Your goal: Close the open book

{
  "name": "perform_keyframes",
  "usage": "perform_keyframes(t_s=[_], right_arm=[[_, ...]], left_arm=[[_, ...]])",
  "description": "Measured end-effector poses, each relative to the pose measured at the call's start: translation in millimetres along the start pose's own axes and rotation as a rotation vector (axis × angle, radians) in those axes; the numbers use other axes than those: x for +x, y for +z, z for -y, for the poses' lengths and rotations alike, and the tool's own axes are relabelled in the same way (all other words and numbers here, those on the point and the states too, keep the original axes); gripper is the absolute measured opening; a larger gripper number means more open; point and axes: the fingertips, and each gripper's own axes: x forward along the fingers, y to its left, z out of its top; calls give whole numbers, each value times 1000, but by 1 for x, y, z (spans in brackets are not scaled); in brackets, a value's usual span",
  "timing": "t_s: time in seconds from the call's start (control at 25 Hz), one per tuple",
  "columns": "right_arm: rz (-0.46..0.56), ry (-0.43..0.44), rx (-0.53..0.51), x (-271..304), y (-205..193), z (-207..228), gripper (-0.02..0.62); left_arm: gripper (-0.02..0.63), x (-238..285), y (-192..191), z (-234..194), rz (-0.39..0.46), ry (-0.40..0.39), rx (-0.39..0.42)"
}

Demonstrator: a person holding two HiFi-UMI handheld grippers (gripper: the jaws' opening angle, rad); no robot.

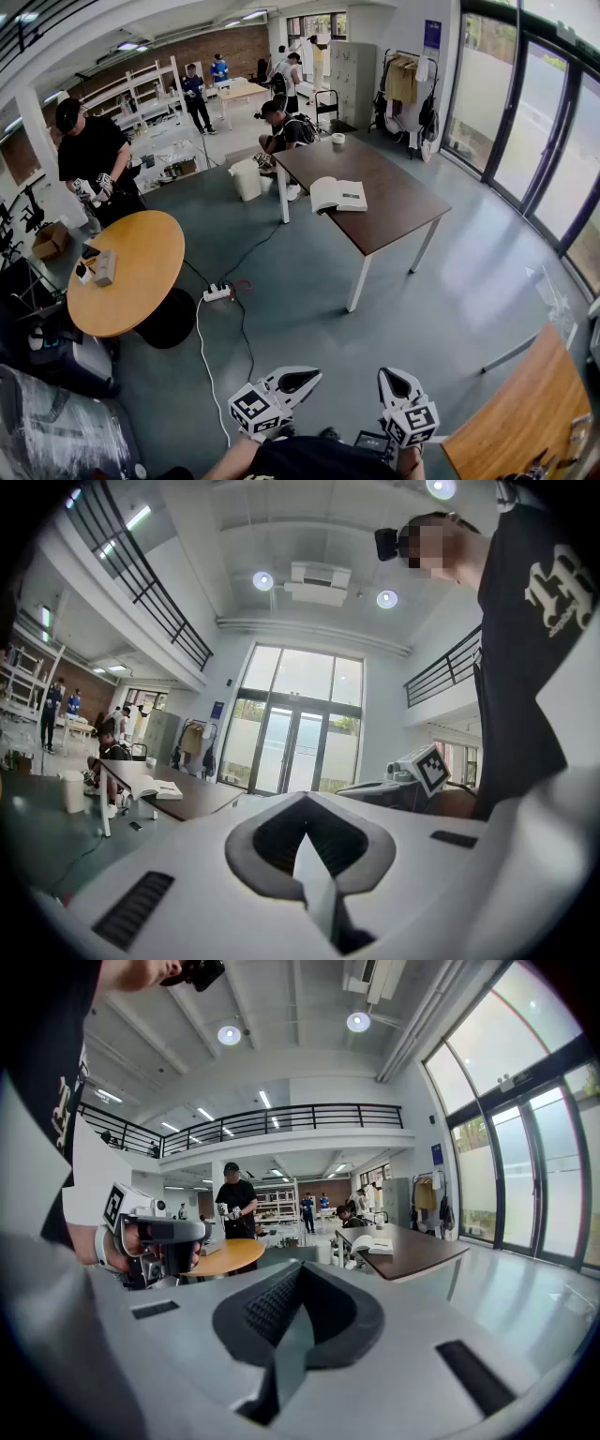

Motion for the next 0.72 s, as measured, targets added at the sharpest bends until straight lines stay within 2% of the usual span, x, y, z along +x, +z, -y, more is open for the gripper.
perform_keyframes(t_s=[0.72], right_arm=[[-14,-41,31,-35,-19,45,-12]], left_arm=[[6,55,-11,38,-33,-75,5]])
